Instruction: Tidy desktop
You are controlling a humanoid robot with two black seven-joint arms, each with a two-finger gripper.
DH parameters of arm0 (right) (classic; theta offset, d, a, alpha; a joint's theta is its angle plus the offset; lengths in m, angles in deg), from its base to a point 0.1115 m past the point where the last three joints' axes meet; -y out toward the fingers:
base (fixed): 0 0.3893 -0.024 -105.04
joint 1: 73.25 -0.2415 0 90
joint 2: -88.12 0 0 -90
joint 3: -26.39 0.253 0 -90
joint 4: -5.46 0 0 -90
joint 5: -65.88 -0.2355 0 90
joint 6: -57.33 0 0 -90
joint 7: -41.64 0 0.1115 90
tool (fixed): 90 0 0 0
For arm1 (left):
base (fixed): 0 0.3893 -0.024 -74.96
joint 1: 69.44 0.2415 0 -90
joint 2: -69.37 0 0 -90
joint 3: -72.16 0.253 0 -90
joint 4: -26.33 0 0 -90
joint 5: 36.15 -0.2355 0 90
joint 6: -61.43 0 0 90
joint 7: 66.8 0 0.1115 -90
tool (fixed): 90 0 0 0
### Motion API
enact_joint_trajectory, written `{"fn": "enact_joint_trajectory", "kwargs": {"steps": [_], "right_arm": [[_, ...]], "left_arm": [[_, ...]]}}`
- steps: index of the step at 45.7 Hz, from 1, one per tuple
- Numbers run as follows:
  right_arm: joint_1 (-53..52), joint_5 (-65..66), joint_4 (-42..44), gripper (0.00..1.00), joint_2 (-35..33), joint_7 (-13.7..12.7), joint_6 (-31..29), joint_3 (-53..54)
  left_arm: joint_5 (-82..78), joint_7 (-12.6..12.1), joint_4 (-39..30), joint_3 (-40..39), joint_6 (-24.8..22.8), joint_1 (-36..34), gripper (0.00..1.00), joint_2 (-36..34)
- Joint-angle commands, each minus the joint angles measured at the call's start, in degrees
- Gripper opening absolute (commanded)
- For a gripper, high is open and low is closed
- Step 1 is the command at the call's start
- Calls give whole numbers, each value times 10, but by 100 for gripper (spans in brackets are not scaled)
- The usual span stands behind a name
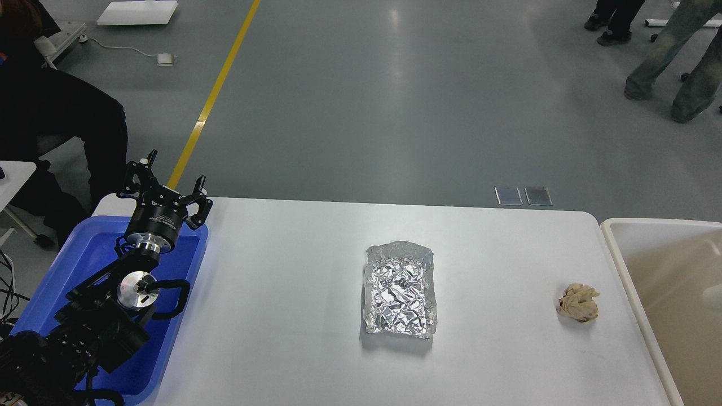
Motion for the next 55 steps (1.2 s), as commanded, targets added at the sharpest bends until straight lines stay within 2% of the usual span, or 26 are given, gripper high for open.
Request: {"fn": "enact_joint_trajectory", "kwargs": {"steps": [1,3,17,24,31,32,39,46,55], "right_arm": [[5,5,-2,93,5,0,23,0],[5,6,-3,97,4,-1,22,1],[-24,6,-32,99,-9,2,16,11],[-95,6,-37,99,-38,3,17,95],[-182,5,-37,99,-66,0,14,120],[-219,5,-40,99,-73,0,14,131],[-275,5,-51,99,-75,3,13,225],[-323,6,-117,99,-81,5,11,354],[-331,7,-284,99,-129,5,10,454]], "left_arm": [[0,0,0,0,0,0,100,0],[0,0,0,0,-1,0,100,0],[0,0,0,0,-1,0,100,0],[0,0,0,0,-1,0,100,0],[0,0,0,0,-1,0,100,0],[0,0,0,0,0,0,100,0],[0,0,0,0,-1,0,100,0],[0,0,0,0,0,0,100,0],[0,0,0,0,-1,0,100,0]]}}
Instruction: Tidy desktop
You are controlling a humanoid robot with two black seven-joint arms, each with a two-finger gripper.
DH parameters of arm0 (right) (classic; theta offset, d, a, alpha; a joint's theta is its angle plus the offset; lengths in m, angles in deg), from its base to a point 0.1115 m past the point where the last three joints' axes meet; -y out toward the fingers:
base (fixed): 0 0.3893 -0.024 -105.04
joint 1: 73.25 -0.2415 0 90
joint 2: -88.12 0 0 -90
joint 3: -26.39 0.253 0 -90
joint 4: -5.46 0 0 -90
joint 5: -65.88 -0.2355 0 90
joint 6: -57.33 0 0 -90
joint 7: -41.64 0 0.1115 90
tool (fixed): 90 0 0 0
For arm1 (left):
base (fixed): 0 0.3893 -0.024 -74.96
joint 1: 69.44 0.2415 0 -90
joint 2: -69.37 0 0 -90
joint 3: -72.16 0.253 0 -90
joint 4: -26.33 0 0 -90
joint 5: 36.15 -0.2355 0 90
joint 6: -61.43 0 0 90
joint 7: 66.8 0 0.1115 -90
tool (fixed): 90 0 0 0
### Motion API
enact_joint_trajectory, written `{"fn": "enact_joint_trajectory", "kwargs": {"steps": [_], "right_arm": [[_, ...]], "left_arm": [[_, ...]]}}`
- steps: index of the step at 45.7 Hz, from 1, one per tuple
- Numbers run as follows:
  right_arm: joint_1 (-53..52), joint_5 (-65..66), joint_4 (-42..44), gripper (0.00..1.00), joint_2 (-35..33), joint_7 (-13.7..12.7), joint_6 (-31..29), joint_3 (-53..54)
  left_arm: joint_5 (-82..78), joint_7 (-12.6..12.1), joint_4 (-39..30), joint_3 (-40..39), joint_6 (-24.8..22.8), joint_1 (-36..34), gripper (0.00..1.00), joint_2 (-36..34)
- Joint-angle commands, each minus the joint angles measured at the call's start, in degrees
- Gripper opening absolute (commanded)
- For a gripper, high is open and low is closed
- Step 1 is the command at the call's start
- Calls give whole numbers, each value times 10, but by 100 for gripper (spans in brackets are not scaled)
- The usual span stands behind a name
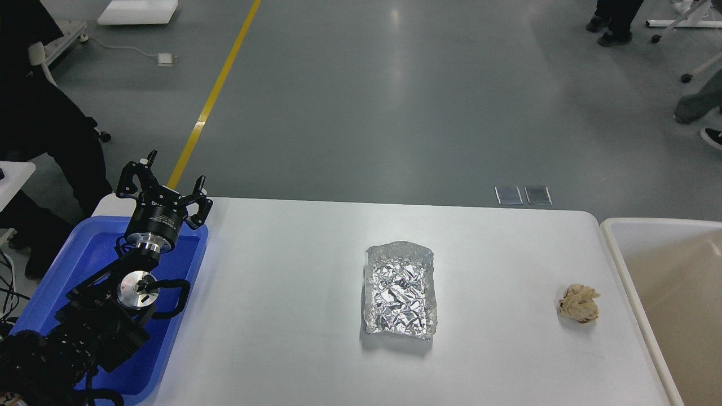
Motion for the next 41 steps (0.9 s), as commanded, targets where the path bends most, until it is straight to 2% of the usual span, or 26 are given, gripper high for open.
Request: {"fn": "enact_joint_trajectory", "kwargs": {"steps": [1,5,11,19,23,35,41], "right_arm": [[-39,1,-170,99,-42,1,-3,146],[-36,1,-216,99,-44,1,-4,194],[-29,1,-228,99,-41,2,-4,249],[15,2,-263,99,-38,12,-16,260],[54,6,-275,99,-21,40,-17,260],[196,101,-296,99,67,193,-17,261],[238,101,-296,99,110,200,-17,261]], "left_arm": [[0,1,0,0,1,0,100,0],[0,1,0,0,0,0,100,0],[0,1,0,0,1,0,100,0],[0,0,0,0,1,0,100,0],[0,0,0,0,0,0,100,0],[0,1,0,0,1,0,100,0],[0,0,0,0,0,0,100,0]]}}
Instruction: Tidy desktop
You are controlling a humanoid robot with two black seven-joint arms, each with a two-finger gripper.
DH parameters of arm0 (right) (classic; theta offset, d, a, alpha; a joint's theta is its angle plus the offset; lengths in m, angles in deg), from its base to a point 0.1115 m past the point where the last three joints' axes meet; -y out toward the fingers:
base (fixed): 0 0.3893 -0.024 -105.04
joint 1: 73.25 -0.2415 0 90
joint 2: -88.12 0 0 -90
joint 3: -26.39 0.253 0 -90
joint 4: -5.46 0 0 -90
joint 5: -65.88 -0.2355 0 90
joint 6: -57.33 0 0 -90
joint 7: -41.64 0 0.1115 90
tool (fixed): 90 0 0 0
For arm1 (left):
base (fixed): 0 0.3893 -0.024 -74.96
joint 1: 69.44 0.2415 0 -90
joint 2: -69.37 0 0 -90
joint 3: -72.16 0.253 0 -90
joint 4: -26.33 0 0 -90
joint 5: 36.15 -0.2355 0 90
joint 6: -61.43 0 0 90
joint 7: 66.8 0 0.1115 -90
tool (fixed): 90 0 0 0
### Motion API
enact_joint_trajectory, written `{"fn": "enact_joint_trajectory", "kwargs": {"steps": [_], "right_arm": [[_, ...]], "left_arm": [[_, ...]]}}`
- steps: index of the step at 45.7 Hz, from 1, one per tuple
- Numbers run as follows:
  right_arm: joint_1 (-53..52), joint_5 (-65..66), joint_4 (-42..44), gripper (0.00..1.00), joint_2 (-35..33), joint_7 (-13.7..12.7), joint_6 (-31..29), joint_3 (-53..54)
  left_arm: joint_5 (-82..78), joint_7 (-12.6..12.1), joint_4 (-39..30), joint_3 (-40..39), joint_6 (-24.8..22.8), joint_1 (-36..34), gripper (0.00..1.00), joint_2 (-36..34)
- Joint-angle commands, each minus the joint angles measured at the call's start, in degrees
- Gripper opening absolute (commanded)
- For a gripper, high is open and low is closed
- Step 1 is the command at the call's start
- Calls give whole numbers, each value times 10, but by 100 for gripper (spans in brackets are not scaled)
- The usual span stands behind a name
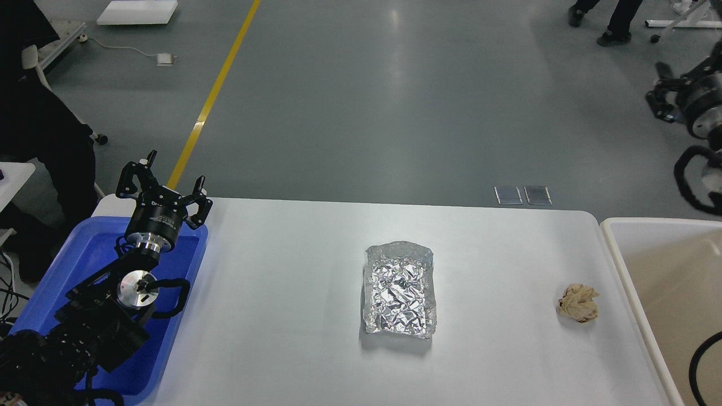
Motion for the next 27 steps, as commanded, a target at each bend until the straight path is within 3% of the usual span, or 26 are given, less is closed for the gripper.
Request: {"fn": "enact_joint_trajectory", "kwargs": {"steps": [1,9,27], "right_arm": [[98,33,-15,99,75,62,-1,6],[127,33,-14,99,113,62,-2,9],[123,31,-9,99,118,62,-13,27]], "left_arm": [[0,0,0,0,0,0,100,0],[0,0,0,0,0,0,100,0],[0,0,0,0,-1,0,100,0]]}}
